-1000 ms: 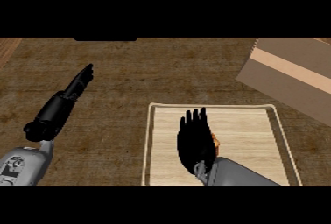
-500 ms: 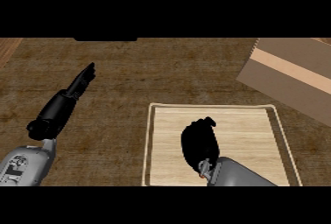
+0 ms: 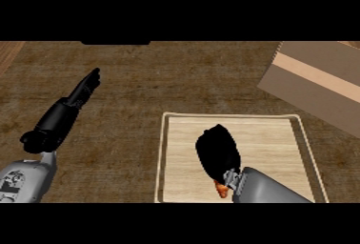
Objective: Pick the croissant from the tray and place it in the cardboard box
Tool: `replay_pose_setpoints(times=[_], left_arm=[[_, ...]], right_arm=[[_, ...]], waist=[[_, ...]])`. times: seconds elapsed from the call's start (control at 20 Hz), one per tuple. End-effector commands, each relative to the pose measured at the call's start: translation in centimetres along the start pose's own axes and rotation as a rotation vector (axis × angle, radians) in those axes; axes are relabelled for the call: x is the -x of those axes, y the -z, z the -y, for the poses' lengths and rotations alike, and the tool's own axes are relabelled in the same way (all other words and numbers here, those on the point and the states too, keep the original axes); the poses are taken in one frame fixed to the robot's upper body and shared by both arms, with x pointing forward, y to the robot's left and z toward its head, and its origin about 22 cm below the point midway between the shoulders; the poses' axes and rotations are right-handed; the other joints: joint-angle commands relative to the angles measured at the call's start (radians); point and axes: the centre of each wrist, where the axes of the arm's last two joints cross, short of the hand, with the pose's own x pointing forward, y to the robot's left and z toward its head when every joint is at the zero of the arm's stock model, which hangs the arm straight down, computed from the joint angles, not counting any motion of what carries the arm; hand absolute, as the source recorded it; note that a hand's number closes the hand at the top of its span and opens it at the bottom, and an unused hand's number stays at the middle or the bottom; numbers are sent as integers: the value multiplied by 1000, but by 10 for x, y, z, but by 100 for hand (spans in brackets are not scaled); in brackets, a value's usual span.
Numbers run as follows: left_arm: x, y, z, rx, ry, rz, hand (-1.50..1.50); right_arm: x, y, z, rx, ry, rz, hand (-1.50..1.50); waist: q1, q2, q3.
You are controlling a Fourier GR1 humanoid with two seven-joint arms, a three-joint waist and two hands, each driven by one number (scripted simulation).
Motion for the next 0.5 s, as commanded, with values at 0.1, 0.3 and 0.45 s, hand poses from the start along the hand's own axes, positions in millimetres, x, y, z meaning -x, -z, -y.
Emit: replay_pose_setpoints(times=[0.1,0.3,0.45], left_arm=[[0,-1,7,-10,-5,8,0],[-1,8,11,-9,12,4,0],[6,-2,-2,-4,0,-1,0]], right_arm=[[41,-1,-6,204,395,235,150],[68,-3,-6,384,532,352,150],[96,-4,4,484,532,375,150]], waist=[[1,14,6],[-13,11,4],[-5,5,2]])
